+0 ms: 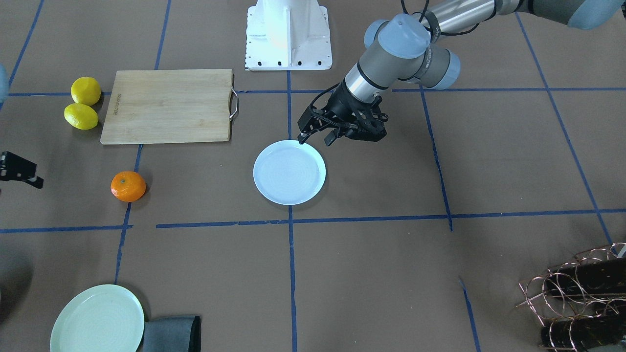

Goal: Pick orange to plate
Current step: 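Slide the white plate with the left gripper toward the table center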

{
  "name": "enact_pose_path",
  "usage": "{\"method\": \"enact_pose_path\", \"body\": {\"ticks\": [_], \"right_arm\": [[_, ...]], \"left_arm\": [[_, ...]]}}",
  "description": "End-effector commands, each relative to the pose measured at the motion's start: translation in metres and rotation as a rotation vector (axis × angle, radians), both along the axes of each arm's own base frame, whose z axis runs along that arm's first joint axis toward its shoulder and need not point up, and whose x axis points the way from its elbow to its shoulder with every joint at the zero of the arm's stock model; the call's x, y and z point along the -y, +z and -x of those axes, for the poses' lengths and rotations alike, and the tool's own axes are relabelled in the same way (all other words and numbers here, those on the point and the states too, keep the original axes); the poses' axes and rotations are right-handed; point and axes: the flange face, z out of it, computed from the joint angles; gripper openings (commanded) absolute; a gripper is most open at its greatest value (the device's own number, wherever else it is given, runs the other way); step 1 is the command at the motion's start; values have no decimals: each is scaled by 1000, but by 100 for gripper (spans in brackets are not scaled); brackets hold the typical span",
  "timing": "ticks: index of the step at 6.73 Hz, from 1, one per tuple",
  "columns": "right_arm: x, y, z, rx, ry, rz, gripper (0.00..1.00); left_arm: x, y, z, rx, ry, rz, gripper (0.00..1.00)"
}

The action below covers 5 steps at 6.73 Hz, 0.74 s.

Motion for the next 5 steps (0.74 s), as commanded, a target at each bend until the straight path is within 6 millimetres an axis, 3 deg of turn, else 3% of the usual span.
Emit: {"method": "enact_pose_path", "body": {"ticks": [1, 2, 5], "right_arm": [[-19, -41, 84, 16, 84, 50, 100], [-18, -45, 91, 11, 85, 50, 100], [-40, -30, 128, -50, 57, 26, 100]], "left_arm": [[1, 0, 6, -3, -6, -4, 81], [1, 0, 6, -3, -6, -4, 81], [1, 3, 4, 2, -4, -4, 82]]}}
